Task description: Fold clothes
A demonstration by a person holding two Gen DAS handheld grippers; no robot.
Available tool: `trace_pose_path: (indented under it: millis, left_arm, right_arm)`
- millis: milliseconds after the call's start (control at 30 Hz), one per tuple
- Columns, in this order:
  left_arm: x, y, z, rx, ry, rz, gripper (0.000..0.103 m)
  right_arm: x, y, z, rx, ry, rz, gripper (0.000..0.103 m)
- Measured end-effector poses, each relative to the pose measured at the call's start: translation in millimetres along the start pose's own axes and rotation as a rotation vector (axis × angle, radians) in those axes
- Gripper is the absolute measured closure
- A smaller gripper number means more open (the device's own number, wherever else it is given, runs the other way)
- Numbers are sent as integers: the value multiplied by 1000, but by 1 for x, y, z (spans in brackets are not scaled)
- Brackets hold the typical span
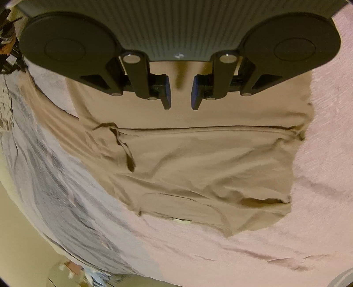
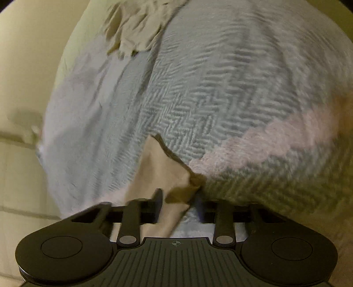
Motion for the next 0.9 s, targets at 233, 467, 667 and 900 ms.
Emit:
trace_pose_path:
  millis: [233,467,667,900]
  left_arm:
    - [2,51,22,10,-31,128,89]
    - [-7,104,49,-2,-71,289,89]
    - [-16,140,61,-5,-90,393,89]
    - [-11,128,41,-94,-71,439,83]
  right_arm:
    - [-79,155,9,46,-50,795,101]
    - [-314,245,37,396,223,1377,101]
    - [-508,242,64,575,572,1754,70]
    - [-476,174,37,348,667,1762,56]
Point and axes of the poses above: each gripper's, at about its wrist camera, not at the fingertips, and z roughly against the way its jaws point, y to its left, x to its top, the point moved 8 cm from there along -z, roughly the way its jaws point, and after that the axes turned 2 degrees about x, right-handed, at the moved point
